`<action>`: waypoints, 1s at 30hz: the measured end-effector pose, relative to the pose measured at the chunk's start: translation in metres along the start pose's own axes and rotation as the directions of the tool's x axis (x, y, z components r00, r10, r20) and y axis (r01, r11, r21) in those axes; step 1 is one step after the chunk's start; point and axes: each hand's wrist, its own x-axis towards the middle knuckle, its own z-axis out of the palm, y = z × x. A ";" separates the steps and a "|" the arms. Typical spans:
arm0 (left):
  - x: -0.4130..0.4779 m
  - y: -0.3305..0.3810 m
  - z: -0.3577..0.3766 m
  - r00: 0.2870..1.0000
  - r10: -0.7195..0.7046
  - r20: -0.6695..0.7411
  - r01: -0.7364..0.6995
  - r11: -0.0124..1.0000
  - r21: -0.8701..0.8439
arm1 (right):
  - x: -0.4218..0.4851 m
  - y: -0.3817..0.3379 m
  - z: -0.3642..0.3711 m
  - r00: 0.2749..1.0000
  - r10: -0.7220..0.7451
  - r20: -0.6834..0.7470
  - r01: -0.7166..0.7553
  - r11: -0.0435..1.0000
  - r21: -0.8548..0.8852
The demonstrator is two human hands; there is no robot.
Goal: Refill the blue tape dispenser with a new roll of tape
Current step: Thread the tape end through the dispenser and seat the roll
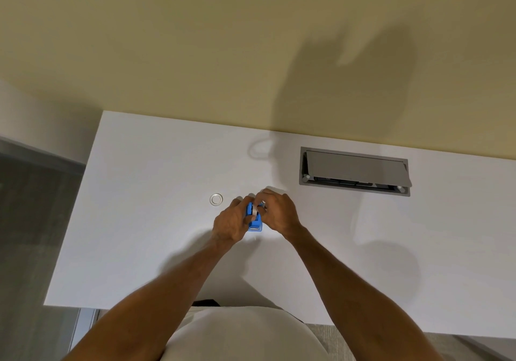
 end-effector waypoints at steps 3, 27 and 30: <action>0.001 -0.001 -0.002 1.000 0.014 0.001 -0.014 1.000 0.012 | -0.005 0.003 0.002 0.999 -0.034 -0.004 0.034 0.999 -0.009; 0.002 -0.004 -0.001 1.000 0.025 -0.018 -0.025 1.000 -0.018 | -0.016 -0.001 0.014 0.999 0.037 -0.016 -0.037 0.999 0.030; 0.003 -0.003 -0.001 1.000 0.017 -0.014 -0.017 1.000 -0.017 | -0.016 -0.002 0.014 0.999 0.045 -0.028 -0.044 0.998 0.034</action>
